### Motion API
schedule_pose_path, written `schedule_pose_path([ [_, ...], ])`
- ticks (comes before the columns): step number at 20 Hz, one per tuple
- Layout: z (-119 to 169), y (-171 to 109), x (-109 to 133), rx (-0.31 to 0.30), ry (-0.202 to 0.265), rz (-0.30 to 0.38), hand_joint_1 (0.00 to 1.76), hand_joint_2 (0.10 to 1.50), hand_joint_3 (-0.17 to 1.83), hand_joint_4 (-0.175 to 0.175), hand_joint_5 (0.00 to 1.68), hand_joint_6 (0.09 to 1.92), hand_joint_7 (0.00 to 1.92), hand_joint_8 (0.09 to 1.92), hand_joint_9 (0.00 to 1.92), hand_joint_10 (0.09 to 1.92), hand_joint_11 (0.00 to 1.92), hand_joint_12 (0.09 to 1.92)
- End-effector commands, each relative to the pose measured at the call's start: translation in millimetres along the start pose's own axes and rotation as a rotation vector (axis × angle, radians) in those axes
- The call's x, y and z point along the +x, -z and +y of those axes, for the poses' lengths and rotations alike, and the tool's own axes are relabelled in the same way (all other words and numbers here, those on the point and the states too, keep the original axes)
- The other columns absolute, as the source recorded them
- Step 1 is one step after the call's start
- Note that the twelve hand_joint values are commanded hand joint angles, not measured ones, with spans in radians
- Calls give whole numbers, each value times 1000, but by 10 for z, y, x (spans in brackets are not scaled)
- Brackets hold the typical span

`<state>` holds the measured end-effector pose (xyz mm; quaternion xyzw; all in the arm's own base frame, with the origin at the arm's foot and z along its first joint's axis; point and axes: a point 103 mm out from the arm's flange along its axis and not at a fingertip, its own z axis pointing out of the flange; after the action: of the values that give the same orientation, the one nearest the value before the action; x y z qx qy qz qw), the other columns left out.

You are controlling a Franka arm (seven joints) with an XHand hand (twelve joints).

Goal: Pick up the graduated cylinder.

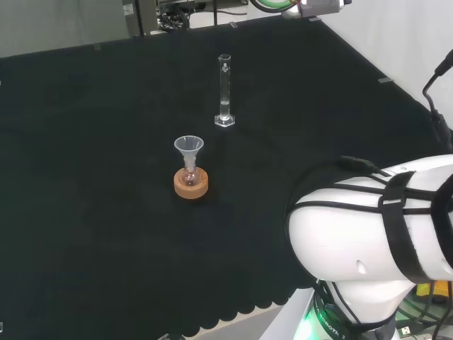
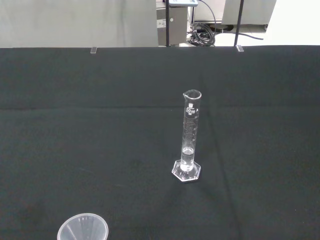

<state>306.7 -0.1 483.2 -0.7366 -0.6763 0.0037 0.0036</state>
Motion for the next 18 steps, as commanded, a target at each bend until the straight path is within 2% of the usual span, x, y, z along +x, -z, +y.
schedule_pose_path([
  [1, 2, 2, -19, -9, 5, -6, 334, 1061, 557, -33, 115, 191, 0, 441, 136, 710, 28, 1366],
  [3, 14, 1, -77, -7, 5, -4, 313, 1126, 445, -33, 150, 97, 0, 423, 122, 727, 6, 1401],
  [8, 39, -26, -107, -4, 2, -7, 306, 1153, 396, -33, 168, 87, 0, 416, 117, 734, 0, 1412],
  [9, 25, -18, 4, -7, 3, -21, 306, 1153, 394, -34, 169, 87, 0, 415, 117, 734, 0, 1413],
  [11, 27, -21, 35, -4, -5, -18, 306, 1154, 392, -34, 170, 87, 0, 415, 117, 734, 0, 1413],
  [18, 196, -224, -168, 12, -51, 12, 306, 1157, 386, -34, 173, 87, 0, 414, 118, 734, 0, 1412],
])
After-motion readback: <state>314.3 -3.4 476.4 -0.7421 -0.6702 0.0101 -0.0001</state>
